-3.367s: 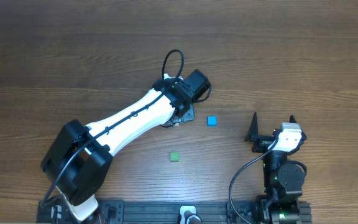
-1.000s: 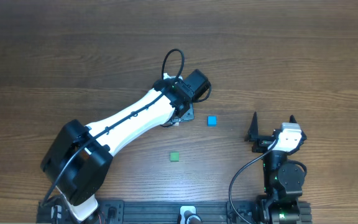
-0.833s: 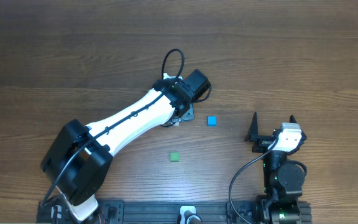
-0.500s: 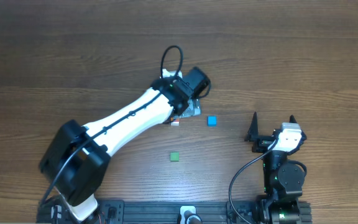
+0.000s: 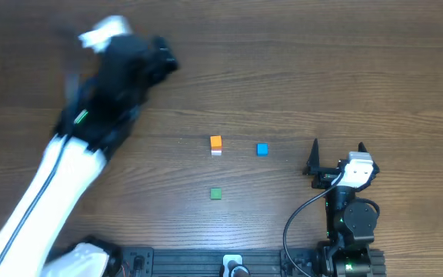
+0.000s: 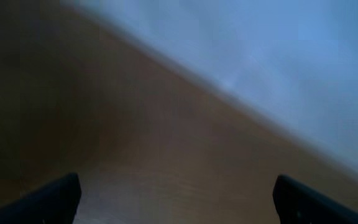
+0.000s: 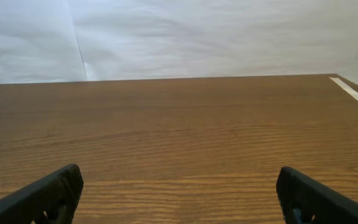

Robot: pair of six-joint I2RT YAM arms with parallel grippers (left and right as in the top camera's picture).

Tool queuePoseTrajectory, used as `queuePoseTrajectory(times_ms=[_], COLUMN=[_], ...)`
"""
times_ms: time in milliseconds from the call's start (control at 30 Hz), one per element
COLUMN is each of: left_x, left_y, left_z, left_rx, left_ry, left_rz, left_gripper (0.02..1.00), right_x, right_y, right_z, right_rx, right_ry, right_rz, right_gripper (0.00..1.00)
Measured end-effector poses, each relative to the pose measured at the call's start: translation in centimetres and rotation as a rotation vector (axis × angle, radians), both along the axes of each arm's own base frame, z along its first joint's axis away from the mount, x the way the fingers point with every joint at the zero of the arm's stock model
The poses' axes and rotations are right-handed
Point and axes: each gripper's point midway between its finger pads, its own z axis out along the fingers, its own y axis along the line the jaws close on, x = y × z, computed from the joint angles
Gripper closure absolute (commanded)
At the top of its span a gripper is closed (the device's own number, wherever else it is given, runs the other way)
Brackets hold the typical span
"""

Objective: Stack Cubes

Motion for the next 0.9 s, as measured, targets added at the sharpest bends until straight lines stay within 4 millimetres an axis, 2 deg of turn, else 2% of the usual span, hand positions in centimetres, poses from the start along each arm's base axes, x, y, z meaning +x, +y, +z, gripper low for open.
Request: queuePoseTrajectory(times_ms=[67,167,267,400,467,600,767,900], left_x=[-2.1,-6.1,-9.4,-12.5,-13.4,-13.9,-14.1,-14.2], left_y=[2.2,5.0,7.2,9.6,9.9,9.6,9.2,8.9], left_z=[1.9,2.3,1.1,-3.2,-5.5,-8.7,-10.8,-11.0], left_rx=[-0.004,0.027,0.086,0.186,0.229,0.282,0.307,0.338], left_ry=[-0.113,-0.242,-0.344,-0.374,-0.364,-0.351,-0.346,-0.386], left_rz=[0.021,0.038,0.041,0.057,0.045,-0.004,-0.035,-0.060], left_gripper=[0.020,0.020,0.020,0.020,0.020,0.025,0.053,0.045], right_x=[0.0,0.0,0.0,0.0,0.0,0.0,0.0,0.0], right_y=[0.0,0.0,0.0,0.0,0.0,0.0,0.0,0.0], right_z=[0.0,0.0,0.0,0.0,0.0,0.0,0.0,0.0], right_rx=[0.000,0.000,0.000,0.000,0.000,0.000,0.000,-0.001], right_ry=[0.000,0.000,0.000,0.000,0.000,0.000,0.000,0.000], right_rz=[0.000,0.000,0.000,0.000,0.000,0.000,0.000,0.000], right_gripper=[0.009,0.007,0.009,0.007,0.009,0.009,0.007,0.007])
